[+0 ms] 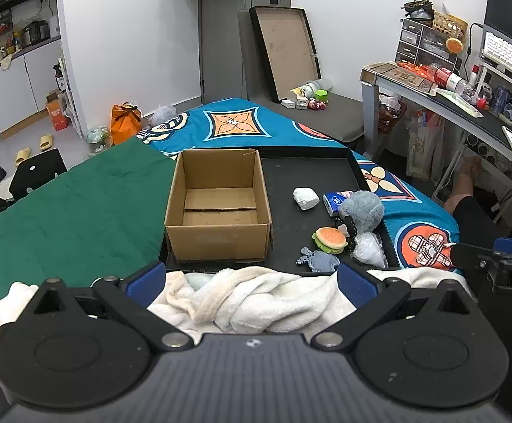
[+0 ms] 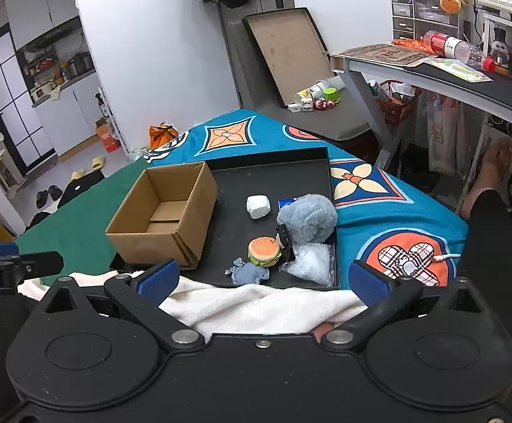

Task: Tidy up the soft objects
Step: 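Reach the right gripper to the grey-blue plush toy and grasp it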

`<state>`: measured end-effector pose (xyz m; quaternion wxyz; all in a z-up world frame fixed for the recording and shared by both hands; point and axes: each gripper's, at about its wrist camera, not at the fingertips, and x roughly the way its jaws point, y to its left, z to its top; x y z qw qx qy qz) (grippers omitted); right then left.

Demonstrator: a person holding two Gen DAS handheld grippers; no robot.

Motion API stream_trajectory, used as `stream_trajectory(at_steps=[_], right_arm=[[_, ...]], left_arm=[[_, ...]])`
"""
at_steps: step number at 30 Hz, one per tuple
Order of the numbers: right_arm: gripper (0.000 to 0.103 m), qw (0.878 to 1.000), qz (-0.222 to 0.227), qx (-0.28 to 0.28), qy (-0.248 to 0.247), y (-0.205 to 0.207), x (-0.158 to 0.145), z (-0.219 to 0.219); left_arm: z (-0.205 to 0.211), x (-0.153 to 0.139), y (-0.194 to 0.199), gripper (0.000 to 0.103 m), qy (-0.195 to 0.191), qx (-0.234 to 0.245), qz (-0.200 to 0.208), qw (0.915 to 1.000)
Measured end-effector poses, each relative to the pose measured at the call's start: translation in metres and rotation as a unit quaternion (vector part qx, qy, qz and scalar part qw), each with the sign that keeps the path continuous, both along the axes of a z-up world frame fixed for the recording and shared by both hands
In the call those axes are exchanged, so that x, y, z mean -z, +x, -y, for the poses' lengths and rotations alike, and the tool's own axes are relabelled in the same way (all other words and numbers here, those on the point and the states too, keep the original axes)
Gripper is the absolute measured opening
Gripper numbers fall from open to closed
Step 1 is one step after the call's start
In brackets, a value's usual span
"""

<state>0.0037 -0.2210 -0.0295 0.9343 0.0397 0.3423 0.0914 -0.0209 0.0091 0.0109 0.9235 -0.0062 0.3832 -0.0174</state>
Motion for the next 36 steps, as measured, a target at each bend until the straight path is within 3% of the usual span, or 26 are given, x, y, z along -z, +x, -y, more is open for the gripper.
stream_trajectory(at_steps=[19, 36], right_arm=[[0.103, 0.999, -0.035, 0.0, 0.014, 0.07, 0.023, 0.005], [0.1, 0.997, -0.061, 0.024, 0.043, 0.127, 0.051, 0.026]], left_arm=[[-0.027, 0.025, 0.069, 0.103, -0.003, -0.047, -0.026, 0.9986], [-0.053, 0.065, 0.125, 0.101, 0.001, -0.074, -0.056, 0.9957]])
